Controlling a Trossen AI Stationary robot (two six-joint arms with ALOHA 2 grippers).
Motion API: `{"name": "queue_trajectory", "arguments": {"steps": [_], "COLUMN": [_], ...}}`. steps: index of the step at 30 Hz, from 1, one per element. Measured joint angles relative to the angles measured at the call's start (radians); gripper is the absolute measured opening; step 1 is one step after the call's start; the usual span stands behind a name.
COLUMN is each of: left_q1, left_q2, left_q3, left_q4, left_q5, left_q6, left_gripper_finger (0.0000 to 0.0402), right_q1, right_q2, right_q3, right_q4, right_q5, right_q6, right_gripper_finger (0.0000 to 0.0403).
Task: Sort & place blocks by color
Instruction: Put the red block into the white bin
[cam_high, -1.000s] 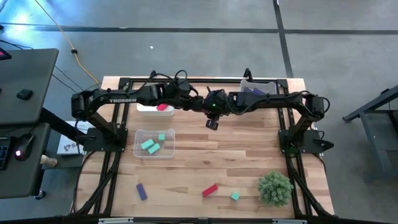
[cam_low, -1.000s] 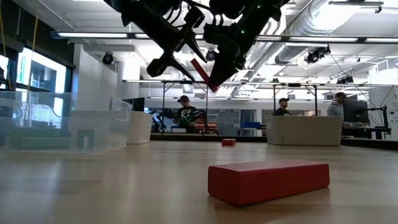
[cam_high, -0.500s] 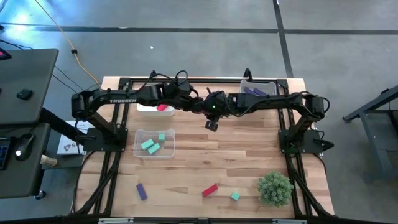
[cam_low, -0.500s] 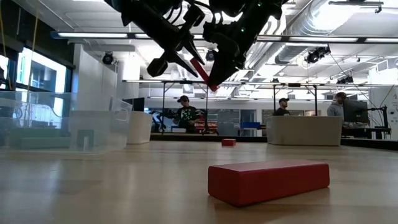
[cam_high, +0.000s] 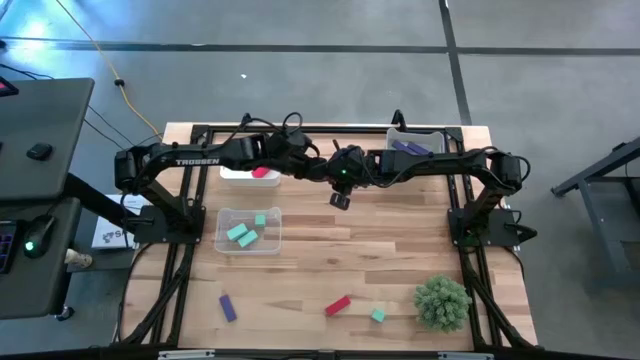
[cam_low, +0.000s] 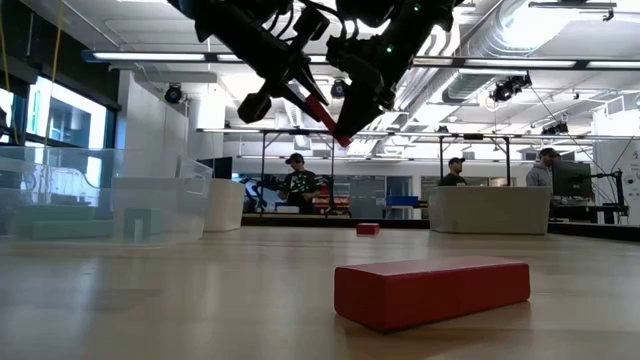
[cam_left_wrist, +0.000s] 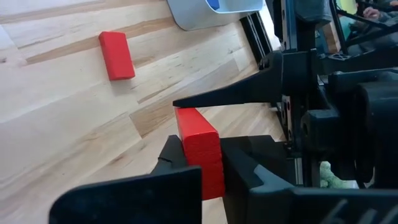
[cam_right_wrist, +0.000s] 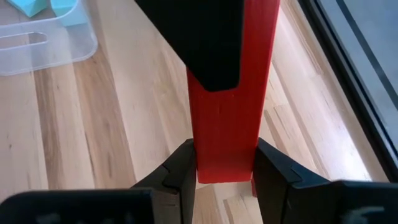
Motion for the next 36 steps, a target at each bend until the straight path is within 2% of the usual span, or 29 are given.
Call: {"name": "queue_trajectory", "arguments": {"steps": [11, 25, 29, 36], "left_q1": [0.0, 0.0, 0.003, 0.024], "left_q2": [-0.001, 0.0, 0.0, 0.0], "left_q3": [0.0, 0.0, 0.0, 0.0], "left_q4": [0.002, -0.006, -0.005, -0.015], "left_q5": [-0.029, -0.068, -0.081, -0.091], "left_q6": [0.042, 0.092, 0.116, 0.126], "left_gripper_finger": [0.0001, 0.0, 0.0, 0.0], "right_q1": [0.0, 0.0, 0.0, -0.004], "right_q2": [0.0, -0.001, -0.001, -0.001], "right_q3": [0.0, 0.0, 0.0, 0.0], "right_q4": [0.011, -0.002, -0.003, -0.004], "right_q5": [0.008, 0.005, 0.034, 0.042], "right_q6": [-0.006, -0.008, -0.008, -0.014], "right_gripper_finger": [0.0103, 0.0196, 0.0222, 0.0233]}}
